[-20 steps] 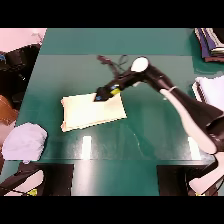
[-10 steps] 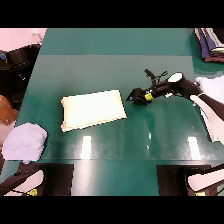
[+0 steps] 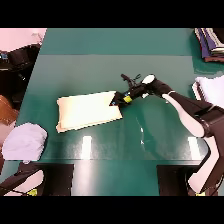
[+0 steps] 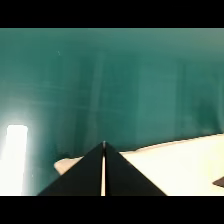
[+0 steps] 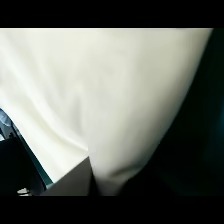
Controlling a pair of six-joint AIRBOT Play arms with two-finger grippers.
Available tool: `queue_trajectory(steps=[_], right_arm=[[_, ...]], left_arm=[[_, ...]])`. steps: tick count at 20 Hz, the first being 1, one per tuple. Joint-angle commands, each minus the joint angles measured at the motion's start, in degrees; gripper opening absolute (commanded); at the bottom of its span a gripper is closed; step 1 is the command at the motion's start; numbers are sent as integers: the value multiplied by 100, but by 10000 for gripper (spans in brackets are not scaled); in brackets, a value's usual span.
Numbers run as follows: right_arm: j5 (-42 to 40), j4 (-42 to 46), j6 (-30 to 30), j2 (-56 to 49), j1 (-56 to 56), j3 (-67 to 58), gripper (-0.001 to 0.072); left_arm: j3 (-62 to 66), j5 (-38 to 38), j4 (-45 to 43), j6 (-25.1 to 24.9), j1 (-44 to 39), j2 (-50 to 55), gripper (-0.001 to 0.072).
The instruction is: Fold the shirts.
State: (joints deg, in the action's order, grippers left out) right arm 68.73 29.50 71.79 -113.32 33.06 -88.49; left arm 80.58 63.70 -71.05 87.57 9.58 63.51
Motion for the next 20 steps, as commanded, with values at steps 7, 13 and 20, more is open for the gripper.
queue_trajectory(steps=[7,13,20], right_arm=[[31,118,-55,511,-857,-966,16],[13,1161,197,1722,-3383,-966,17],[-46,1213,387,2006,-6225,-968,17]], left_arm=[[-15,-94,225,-15,-1314,31,24],[-15,-127,251,15,-2037,31,24],[-15,-326,258,120,-2186,31,24]])
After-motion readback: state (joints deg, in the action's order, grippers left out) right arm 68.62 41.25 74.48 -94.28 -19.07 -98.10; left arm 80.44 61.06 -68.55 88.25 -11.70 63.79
